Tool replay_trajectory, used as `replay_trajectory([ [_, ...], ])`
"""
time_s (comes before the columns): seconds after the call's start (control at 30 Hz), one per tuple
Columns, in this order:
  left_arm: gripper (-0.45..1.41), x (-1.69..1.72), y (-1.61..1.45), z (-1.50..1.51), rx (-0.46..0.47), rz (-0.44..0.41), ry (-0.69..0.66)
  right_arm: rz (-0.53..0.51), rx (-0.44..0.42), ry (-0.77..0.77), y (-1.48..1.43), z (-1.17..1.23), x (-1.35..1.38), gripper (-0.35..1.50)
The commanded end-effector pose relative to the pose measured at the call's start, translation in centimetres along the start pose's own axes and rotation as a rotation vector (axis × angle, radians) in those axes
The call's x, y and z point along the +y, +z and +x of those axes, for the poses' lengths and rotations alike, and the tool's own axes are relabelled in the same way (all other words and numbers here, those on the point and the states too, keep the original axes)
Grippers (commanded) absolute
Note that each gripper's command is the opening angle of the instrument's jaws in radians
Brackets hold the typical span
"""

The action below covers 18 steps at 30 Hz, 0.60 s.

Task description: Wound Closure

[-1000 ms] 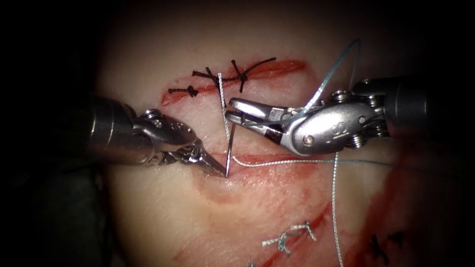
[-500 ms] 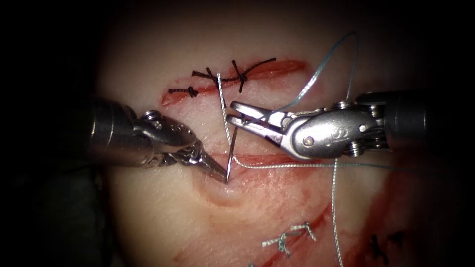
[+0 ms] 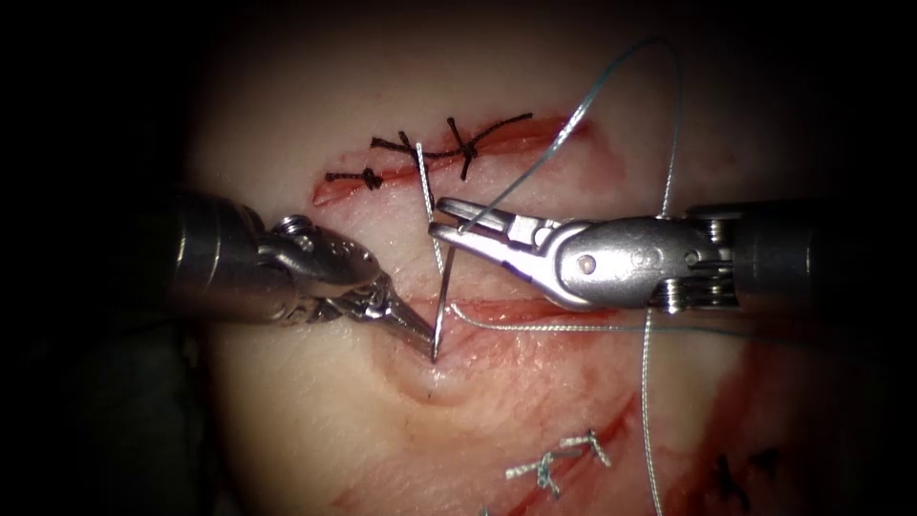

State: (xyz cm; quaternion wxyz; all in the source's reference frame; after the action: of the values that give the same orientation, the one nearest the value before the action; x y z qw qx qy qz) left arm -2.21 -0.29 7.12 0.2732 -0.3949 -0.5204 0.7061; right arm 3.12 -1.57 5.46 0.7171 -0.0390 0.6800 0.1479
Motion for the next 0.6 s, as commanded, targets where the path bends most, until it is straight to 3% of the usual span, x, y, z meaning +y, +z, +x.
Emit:
replay_trajectory([
  [0.03, -0.45, -0.05, 0.06, 0.0, -0.001, -0.001, 0.0, -0.001, 0.004, 0.001, 0.1, -0.01, 0.03, -0.35],
  [0.2, -0.45, -0.05, 0.07, 0.0, -0.003, -0.002, 0.001, 0.002, 0.014, 0.011, 0.11, -0.03, 0.16, -0.35],
  [0.47, -0.45, -0.04, 0.08, 0.0, -0.002, -0.001, 0.002, 0.025, 0.026, -0.142, 0.13, -0.02, 0.28, -0.35],
  [0.6, -0.45, -0.04, 0.08, -0.01, -0.003, -0.002, 0.002, 0.026, 0.026, -0.142, 0.12, -0.02, 0.27, -0.35],
])
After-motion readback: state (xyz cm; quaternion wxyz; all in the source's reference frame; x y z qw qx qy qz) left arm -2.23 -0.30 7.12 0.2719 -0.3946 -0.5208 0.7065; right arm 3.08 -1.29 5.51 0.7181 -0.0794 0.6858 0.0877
